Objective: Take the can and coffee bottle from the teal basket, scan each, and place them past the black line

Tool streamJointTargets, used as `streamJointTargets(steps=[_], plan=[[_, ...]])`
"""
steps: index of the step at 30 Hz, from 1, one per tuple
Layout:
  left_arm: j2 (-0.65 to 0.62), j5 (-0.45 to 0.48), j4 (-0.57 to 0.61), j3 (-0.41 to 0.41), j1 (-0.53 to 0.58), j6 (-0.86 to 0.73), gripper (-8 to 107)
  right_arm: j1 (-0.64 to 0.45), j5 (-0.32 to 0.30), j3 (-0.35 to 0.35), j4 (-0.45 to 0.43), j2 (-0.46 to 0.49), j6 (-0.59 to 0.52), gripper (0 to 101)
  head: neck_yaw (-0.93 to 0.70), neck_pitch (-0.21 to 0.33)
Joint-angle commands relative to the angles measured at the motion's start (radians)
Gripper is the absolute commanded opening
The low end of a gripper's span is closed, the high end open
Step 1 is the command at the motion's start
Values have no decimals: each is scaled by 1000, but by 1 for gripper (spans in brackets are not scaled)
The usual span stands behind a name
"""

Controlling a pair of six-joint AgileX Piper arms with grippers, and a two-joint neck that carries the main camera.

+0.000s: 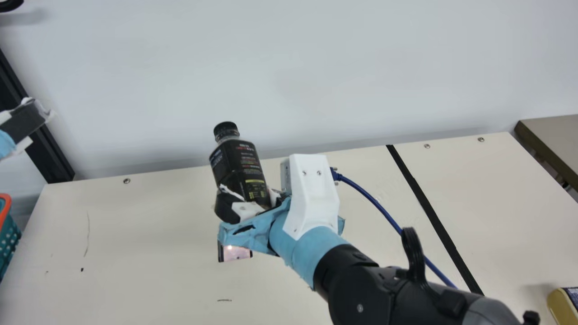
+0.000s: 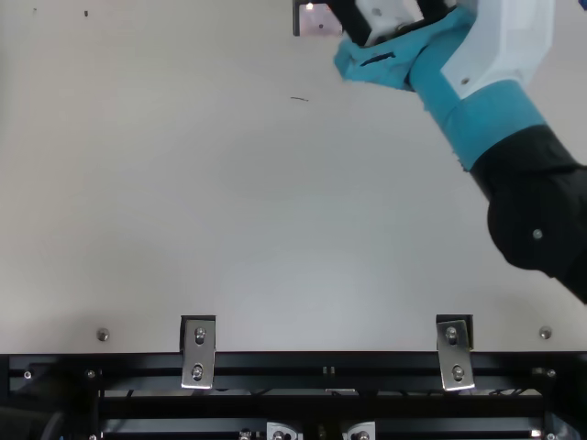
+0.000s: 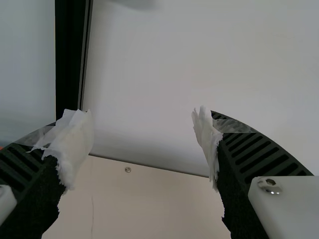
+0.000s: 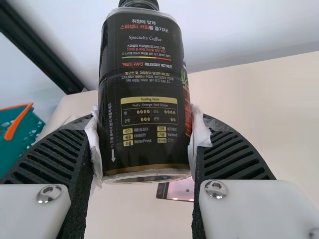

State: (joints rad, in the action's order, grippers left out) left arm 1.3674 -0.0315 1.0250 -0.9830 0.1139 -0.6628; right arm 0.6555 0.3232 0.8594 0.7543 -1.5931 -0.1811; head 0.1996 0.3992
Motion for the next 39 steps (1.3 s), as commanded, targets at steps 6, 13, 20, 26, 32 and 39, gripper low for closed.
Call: streamJointTargets(steps=[6,13,20,26,32,39], plan=[[0,0,0,0,0,0,90,9,-48,22,55,-5,-77,0,14,37],[0,0,0,0,0,0,90,3,-99,54,118,-36,-173,0,14,37],[0,0,0,0,0,0,90,-19,-125,78,170,-94,-279,0,14,37],[0,0,0,0,0,0,90,-29,-123,91,225,-139,-378,0,14,37],[0,0,0,0,0,0,90,-28,-120,102,282,-162,-451,0,14,37],[0,0,0,0,0,0,90,-27,-122,117,326,-175,-503,0,14,37]])
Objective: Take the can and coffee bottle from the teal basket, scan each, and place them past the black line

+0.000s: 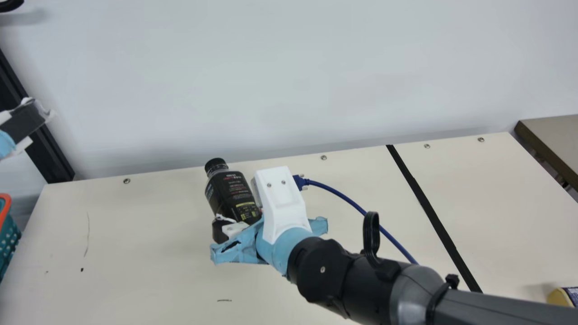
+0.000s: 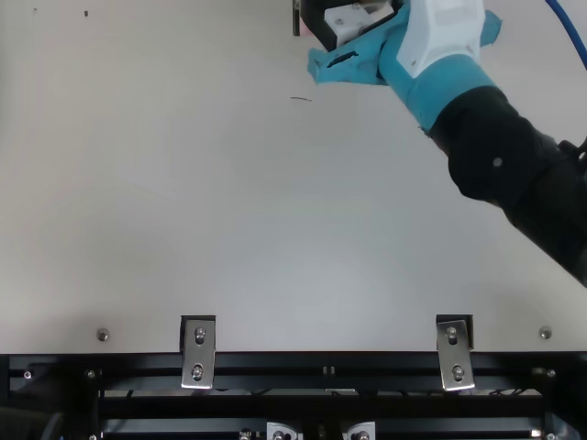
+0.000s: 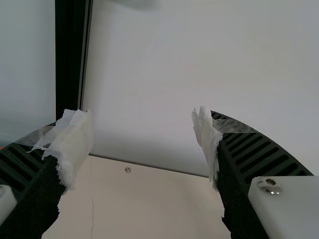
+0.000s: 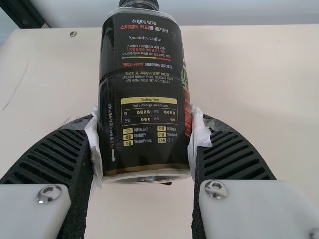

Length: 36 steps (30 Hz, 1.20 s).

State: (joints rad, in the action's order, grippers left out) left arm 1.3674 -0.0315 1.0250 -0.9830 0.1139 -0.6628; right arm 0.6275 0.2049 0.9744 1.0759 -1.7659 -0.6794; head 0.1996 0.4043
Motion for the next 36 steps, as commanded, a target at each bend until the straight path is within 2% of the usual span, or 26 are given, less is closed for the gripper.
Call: streamJointTargets(steps=[1,7,20,36], plan=[[0,0,0,0,0,0,90,0,-4,4,10,-4,-12,0,14,32],[0,0,0,0,0,0,90,-23,7,-5,38,4,-46,0,14,32],[0,0,0,0,0,0,90,-132,58,-99,128,107,-149,0,32,28],[0,0,0,0,0,0,90,-314,128,-257,229,233,-263,0,310,29]])
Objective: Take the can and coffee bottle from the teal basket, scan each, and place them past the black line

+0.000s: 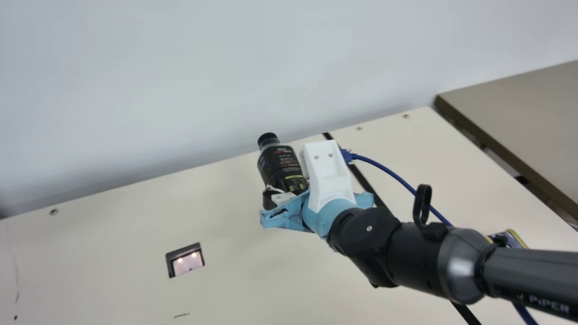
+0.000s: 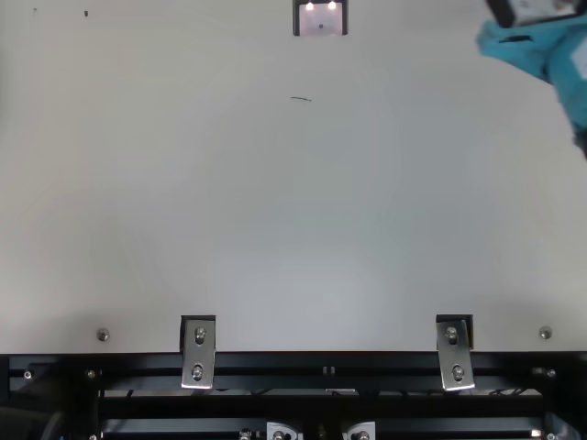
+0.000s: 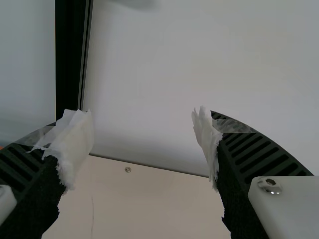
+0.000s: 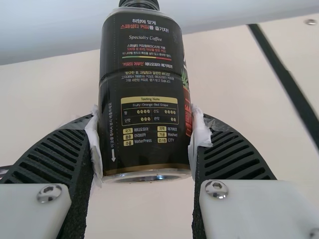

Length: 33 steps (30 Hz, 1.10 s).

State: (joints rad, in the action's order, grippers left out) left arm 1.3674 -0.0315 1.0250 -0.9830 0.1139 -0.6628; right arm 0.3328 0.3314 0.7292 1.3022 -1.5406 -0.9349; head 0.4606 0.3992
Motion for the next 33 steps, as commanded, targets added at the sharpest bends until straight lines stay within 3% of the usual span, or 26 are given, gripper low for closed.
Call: streamJointTargets(steps=[1,10,19,33], plan=[[0,0,0,0,0,0,90,-32,4,-21,9,15,-15,0,74,35],[0,0,0,0,0,0,90,-158,22,-104,44,81,-71,0,273,37],[0,0,0,0,0,0,90,-338,19,-166,68,138,-139,0,351,37],[0,0,0,0,0,0,90,-670,-63,-156,0,94,-255,0,353,37]])
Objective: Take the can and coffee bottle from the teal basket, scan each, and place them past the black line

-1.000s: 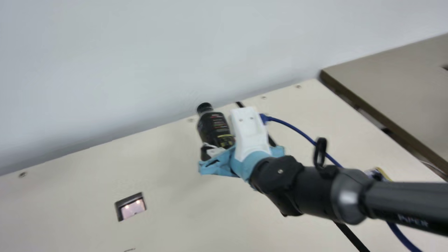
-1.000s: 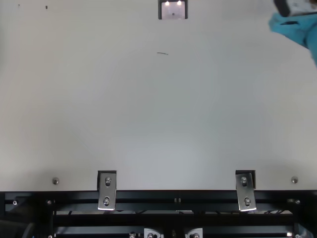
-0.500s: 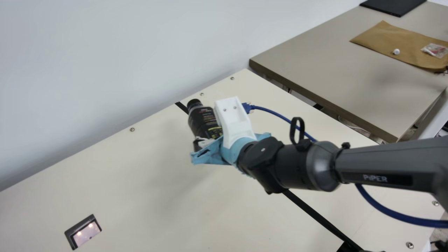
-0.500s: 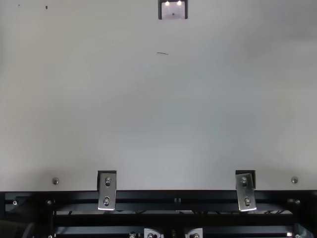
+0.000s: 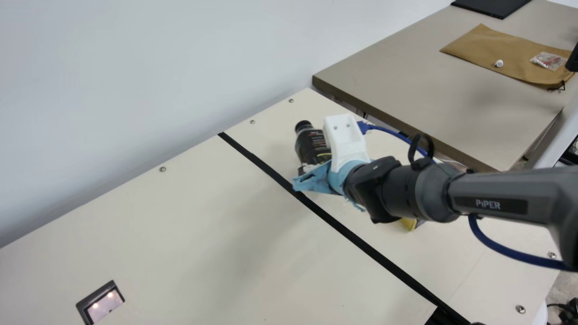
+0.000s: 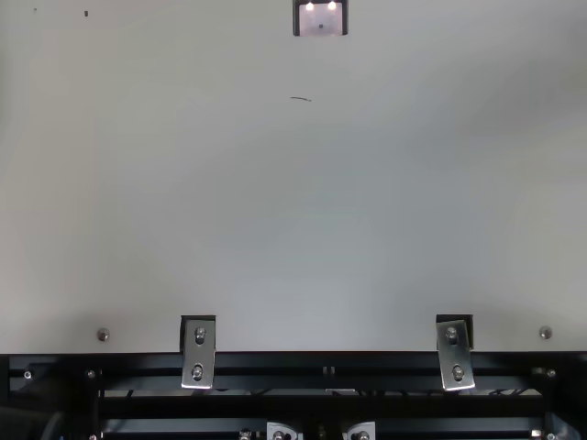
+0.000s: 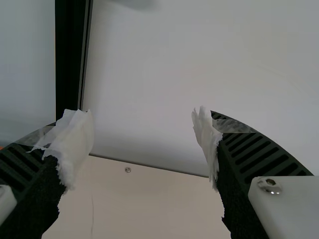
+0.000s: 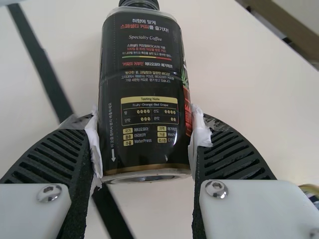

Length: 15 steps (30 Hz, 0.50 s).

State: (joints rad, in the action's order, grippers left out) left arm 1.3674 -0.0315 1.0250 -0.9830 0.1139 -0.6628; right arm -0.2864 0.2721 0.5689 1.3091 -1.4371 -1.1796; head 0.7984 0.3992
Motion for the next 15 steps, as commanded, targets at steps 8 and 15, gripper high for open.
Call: streamJointTargets(steps=[8,15], plan=[[0,0,0,0,0,0,90,-143,-16,25,-54,-75,-82,0,9,37],[0,0,0,0,0,0,90,-159,-19,27,-53,-97,-120,0,3,37]])
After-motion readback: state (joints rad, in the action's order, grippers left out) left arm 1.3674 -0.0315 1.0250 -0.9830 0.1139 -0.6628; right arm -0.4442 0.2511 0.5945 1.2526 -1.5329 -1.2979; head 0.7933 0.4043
